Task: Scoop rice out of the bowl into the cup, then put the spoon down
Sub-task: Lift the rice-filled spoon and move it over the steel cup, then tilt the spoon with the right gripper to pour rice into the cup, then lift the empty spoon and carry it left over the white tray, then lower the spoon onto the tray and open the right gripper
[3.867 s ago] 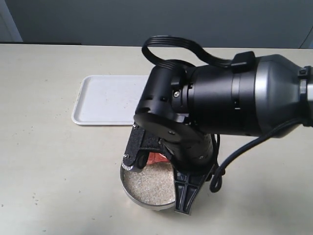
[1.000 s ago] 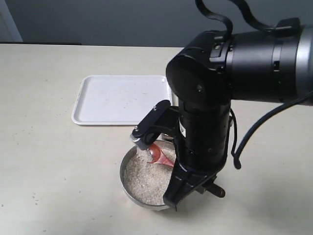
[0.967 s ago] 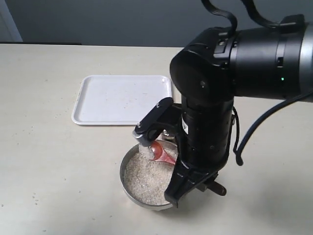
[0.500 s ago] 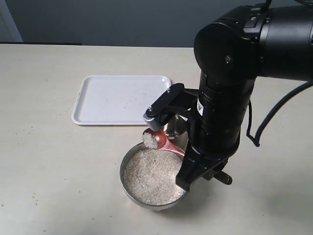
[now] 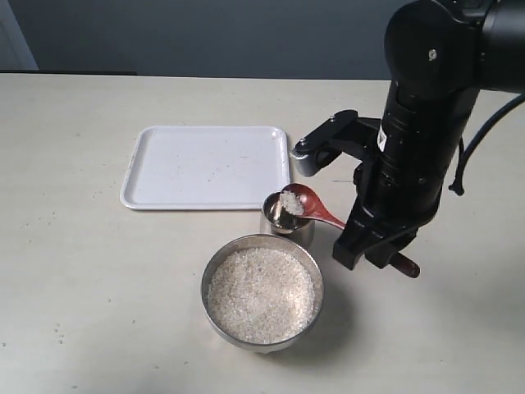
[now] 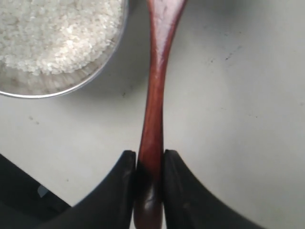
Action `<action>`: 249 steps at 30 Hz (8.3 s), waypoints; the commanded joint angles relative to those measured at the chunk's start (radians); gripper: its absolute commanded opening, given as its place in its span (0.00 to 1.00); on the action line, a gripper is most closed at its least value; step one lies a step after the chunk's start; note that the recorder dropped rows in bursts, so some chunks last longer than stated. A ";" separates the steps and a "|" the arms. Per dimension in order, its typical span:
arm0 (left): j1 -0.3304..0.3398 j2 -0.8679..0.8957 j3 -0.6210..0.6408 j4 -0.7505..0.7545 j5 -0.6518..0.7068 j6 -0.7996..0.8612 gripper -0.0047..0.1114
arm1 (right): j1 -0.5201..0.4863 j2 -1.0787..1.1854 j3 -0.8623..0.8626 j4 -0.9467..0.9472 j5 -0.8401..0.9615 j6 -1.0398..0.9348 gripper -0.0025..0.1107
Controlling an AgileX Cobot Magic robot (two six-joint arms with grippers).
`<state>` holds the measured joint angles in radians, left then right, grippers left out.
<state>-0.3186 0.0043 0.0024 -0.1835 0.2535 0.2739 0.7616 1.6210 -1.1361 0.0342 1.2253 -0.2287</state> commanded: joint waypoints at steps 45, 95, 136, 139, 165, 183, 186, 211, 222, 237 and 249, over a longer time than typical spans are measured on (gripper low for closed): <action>-0.002 -0.004 -0.002 0.001 -0.015 -0.002 0.04 | 0.077 0.038 0.004 -0.279 -0.093 0.051 0.01; -0.002 -0.004 -0.002 0.001 -0.015 -0.002 0.04 | 0.077 0.038 0.004 -0.349 -0.114 0.050 0.01; -0.002 -0.004 -0.002 0.001 -0.015 -0.002 0.04 | 0.148 0.038 0.034 -0.506 -0.105 0.103 0.01; -0.002 -0.004 -0.002 0.001 -0.015 -0.002 0.04 | 0.148 0.038 0.034 -0.516 -0.107 0.111 0.01; -0.002 -0.004 -0.002 0.001 -0.015 -0.002 0.04 | 0.205 0.035 0.064 -0.605 -0.146 0.143 0.01; -0.002 -0.004 -0.002 0.001 -0.015 -0.002 0.04 | 0.023 0.085 -0.134 -0.386 -0.552 0.124 0.01; -0.002 -0.004 -0.002 0.001 -0.015 -0.002 0.04 | 0.005 0.146 -0.198 -0.244 -0.550 -0.030 0.01; -0.002 -0.004 -0.002 0.001 -0.015 -0.002 0.04 | 0.007 0.537 -0.473 0.013 -0.604 -0.253 0.01; -0.002 -0.004 -0.002 0.001 -0.015 -0.002 0.04 | 0.007 0.570 -0.475 0.070 -0.576 -0.253 0.01; -0.002 -0.004 -0.002 0.001 -0.015 -0.002 0.04 | 0.007 0.570 -0.475 0.066 -0.584 -0.253 0.30; -0.002 -0.004 -0.002 0.001 -0.015 -0.002 0.04 | 0.007 0.525 -0.508 0.066 -0.555 -0.245 0.28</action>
<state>-0.3186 0.0043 0.0024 -0.1835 0.2535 0.2739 0.7730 2.1868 -1.6210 0.1041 0.6534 -0.4781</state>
